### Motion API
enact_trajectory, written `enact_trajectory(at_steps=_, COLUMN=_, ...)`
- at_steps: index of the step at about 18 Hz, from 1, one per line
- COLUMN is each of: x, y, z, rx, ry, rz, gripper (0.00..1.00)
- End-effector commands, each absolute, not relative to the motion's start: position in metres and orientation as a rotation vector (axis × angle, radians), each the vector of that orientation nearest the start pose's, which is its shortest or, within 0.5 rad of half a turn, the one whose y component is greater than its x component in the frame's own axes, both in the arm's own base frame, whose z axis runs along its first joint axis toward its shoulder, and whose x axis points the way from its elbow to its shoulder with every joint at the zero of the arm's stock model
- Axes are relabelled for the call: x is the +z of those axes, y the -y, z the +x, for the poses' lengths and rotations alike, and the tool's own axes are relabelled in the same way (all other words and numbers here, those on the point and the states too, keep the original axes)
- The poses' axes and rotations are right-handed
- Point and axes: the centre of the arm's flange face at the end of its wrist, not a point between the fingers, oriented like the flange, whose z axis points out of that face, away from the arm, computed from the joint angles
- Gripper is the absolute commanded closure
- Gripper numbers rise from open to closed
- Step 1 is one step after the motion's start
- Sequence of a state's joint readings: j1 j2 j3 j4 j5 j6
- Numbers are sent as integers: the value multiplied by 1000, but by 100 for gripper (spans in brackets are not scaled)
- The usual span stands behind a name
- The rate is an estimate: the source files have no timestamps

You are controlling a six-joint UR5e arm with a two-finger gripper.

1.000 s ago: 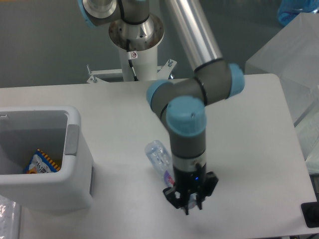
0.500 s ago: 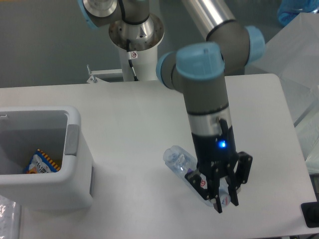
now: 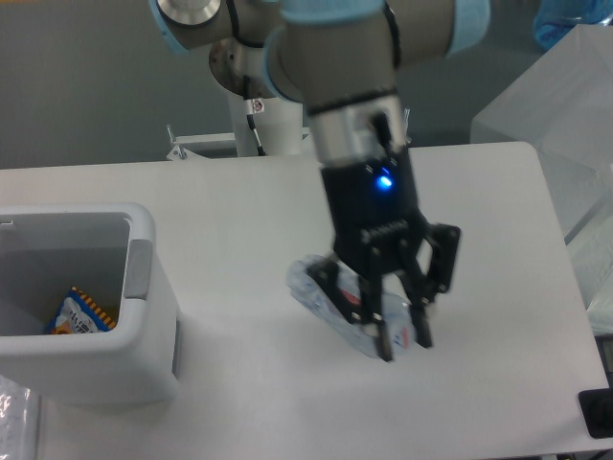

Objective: Place the trash in the trash can
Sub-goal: 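Carry the held bottle over the white trash bin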

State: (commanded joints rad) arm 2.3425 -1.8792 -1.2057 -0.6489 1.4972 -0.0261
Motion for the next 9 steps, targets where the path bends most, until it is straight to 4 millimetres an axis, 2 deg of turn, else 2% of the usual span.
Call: enact_trajectory(at_steps=9, x=652, y=-587, z=-277, rx=284, ry=700, rz=-2002, gripper=69)
